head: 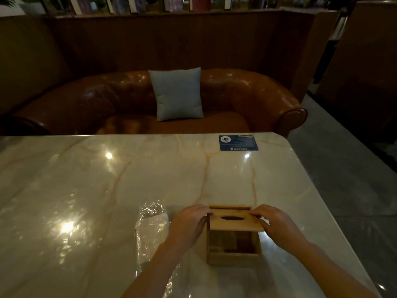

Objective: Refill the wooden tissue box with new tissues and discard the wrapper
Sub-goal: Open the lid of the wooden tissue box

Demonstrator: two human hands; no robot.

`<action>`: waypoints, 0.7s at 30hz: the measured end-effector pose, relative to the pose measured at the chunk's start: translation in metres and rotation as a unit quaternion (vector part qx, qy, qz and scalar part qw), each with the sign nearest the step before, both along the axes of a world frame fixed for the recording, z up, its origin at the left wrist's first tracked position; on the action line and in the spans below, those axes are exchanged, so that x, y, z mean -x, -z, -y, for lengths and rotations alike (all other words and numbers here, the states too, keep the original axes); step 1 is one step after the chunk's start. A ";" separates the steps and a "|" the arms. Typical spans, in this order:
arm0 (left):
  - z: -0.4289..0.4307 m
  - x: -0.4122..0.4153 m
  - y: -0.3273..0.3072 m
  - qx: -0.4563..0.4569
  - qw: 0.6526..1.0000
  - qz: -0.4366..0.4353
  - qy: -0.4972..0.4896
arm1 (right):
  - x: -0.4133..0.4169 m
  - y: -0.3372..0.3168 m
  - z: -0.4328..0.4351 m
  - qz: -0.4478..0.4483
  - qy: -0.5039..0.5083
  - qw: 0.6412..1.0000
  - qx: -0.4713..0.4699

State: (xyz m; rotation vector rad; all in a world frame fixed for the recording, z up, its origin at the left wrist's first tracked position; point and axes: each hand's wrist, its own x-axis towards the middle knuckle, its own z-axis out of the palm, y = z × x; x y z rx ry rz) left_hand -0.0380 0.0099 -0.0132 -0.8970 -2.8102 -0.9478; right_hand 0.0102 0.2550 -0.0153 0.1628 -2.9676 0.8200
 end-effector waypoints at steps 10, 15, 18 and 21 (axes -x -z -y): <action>-0.010 0.016 -0.006 0.021 0.995 0.062 -0.072 | 0.027 -0.009 -0.002 0.058 0.016 0.998 0.005; -0.017 0.029 -0.014 0.025 0.989 0.108 -0.098 | 0.041 -0.012 0.001 0.105 0.029 0.994 0.033; -0.019 0.034 -0.015 0.029 0.988 0.108 -0.107 | 0.047 -0.012 0.000 0.113 0.034 0.993 0.030; -0.021 0.037 -0.015 0.025 0.988 0.108 -0.111 | 0.052 -0.013 0.000 0.120 0.037 0.991 0.035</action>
